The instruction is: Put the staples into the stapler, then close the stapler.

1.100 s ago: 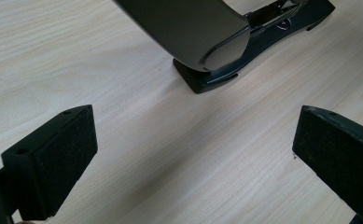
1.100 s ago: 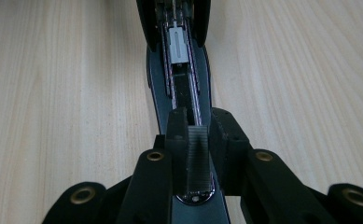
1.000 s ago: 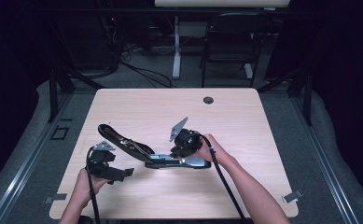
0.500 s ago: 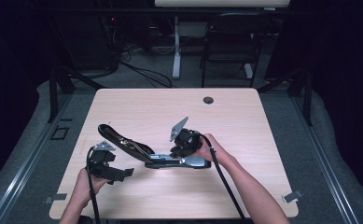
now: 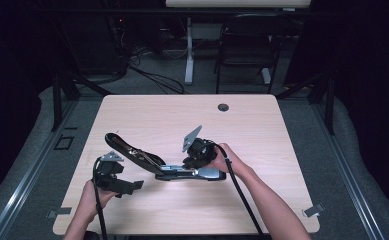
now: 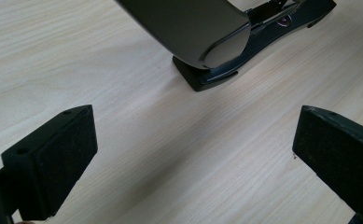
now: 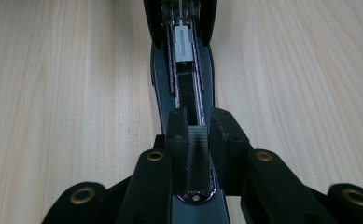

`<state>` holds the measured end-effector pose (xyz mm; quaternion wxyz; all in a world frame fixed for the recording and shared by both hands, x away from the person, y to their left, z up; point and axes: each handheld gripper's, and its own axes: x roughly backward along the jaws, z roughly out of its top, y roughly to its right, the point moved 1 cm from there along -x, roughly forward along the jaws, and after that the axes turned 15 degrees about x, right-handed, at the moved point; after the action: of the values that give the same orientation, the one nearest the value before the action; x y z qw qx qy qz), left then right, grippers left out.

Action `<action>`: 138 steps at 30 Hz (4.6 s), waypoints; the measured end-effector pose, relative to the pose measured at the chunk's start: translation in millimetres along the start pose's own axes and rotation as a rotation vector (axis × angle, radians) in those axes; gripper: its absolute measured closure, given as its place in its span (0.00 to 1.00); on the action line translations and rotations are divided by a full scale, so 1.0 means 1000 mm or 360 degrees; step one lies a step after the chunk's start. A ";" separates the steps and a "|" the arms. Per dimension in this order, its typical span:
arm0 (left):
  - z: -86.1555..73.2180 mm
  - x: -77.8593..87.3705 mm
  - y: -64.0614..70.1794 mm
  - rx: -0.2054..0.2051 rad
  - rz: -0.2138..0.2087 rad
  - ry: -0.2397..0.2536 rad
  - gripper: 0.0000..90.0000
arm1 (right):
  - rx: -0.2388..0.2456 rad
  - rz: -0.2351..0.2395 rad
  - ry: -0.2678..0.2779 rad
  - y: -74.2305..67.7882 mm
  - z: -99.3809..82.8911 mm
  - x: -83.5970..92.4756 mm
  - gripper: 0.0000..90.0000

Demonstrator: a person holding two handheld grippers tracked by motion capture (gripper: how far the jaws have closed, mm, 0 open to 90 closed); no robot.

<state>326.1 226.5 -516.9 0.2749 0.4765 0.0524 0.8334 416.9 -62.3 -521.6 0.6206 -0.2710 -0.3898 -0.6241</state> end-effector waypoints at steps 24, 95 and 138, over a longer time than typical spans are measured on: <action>0.000 0.000 0.000 -0.0004 0.0003 -0.0009 0.00 | 0.0043 -0.0001 -0.0029 -0.001 0.001 -0.003 0.86; 0.002 0.008 -0.015 0.0139 0.0099 -0.0019 0.15 | -0.0546 -0.0317 -0.0067 -0.041 -0.044 0.068 0.32; 0.019 0.030 -0.020 0.0203 0.0045 0.0693 1.00 | -0.0523 -0.0405 0.0146 -0.047 -0.028 0.062 1.00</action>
<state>337.8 255.8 -490.8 0.2146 0.3024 0.1565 0.9154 369.2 -123.6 -493.2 0.5015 -0.2886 -0.2851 -0.7642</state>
